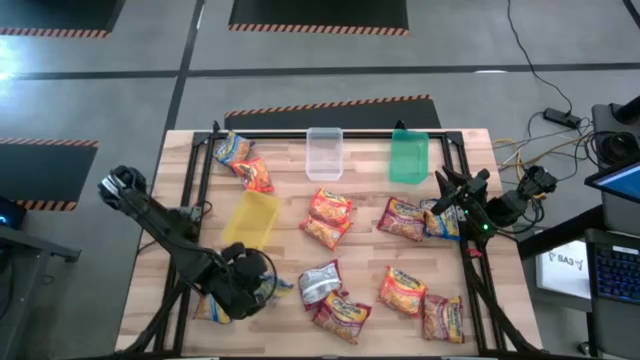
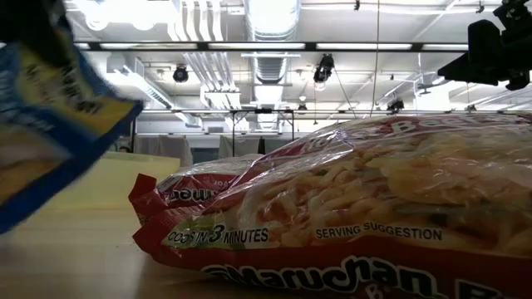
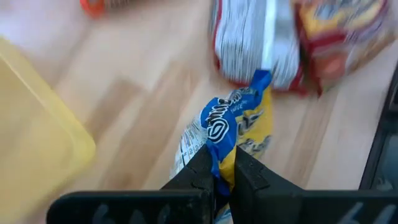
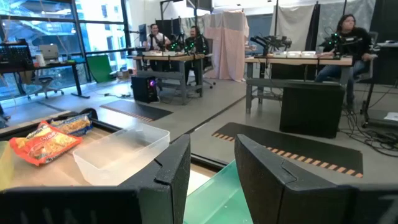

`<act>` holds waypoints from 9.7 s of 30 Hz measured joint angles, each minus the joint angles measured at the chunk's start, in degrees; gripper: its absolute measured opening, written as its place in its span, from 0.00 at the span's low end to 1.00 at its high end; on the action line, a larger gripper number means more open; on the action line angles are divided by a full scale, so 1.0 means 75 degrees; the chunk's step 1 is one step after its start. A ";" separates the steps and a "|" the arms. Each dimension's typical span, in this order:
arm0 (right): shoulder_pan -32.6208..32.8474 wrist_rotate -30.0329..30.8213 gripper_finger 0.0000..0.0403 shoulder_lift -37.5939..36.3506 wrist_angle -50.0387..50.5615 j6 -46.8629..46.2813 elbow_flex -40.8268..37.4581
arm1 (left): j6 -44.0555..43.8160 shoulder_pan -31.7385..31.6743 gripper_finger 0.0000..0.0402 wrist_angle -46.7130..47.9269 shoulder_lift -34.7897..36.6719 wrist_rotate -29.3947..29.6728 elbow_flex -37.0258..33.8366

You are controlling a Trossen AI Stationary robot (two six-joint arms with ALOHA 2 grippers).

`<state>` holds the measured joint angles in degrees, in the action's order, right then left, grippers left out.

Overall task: Sort Maruchan noodles
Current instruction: Put the blue noodle pack into the yellow bin, then put the red noodle pack into the green bin

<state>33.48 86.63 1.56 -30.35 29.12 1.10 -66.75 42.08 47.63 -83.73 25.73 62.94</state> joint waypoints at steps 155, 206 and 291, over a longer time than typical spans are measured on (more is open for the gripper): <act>-0.0003 -0.0268 0.29 0.0003 0.0009 0.3596 -0.0001 | 0.1922 -0.2012 0.23 -0.0873 -0.0442 0.2213 -0.0201; -0.0018 -0.7775 0.29 -0.0035 -0.0476 0.2593 0.0626 | 0.2085 -0.2036 0.23 -0.0861 -0.0442 0.3119 -0.0210; -0.1664 -0.7023 0.51 0.7586 1.0402 -1.3817 0.4788 | 0.2236 -0.2237 0.23 -0.0161 -0.0436 0.3113 -0.0262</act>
<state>21.00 33.95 58.46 47.67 -74.51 37.01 -49.98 25.30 46.42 -87.00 49.08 60.97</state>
